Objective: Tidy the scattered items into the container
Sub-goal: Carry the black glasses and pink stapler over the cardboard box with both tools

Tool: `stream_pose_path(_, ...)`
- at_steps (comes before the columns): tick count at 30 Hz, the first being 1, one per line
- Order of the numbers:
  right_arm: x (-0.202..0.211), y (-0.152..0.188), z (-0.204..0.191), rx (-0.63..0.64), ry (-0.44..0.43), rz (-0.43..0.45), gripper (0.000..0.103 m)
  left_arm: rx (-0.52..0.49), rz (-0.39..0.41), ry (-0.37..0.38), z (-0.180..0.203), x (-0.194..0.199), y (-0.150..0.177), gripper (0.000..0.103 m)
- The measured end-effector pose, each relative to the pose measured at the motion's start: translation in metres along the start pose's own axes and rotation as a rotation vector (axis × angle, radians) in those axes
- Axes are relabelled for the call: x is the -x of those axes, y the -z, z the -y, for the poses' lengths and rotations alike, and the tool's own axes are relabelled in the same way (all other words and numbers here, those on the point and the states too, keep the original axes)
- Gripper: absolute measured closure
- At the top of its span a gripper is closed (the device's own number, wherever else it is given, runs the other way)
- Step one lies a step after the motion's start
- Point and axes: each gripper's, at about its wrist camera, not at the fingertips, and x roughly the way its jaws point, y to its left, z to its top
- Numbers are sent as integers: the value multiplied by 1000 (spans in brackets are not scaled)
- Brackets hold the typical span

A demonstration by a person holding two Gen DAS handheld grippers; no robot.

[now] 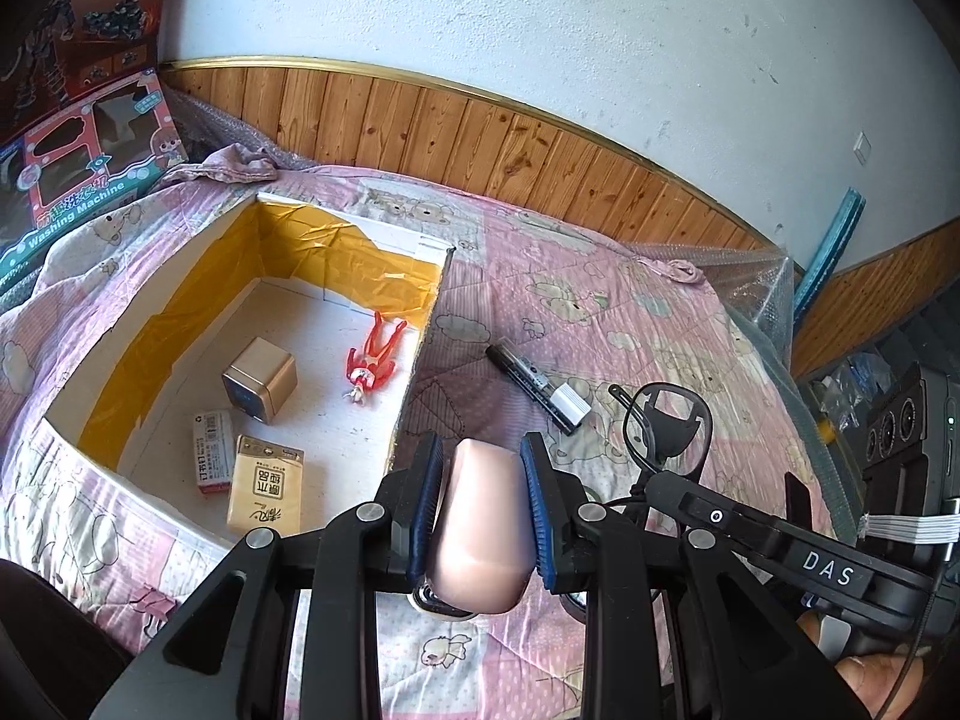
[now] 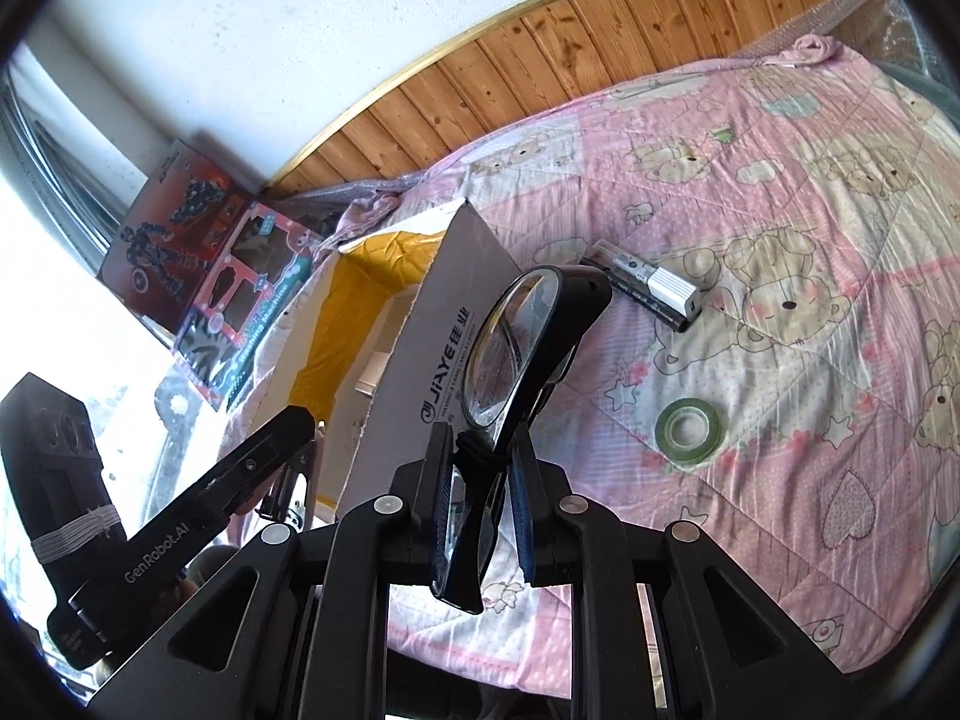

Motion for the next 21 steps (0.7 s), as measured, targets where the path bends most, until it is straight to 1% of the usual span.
stream_pose_path(12,-18,-10,-32,58,-5,-9,84,59,26,-8,-33,8,-16,75)
stream_pose_path(21,-29,-17,-49,91,-3,-12,85,103,26,-6,-52,7,-23,75)
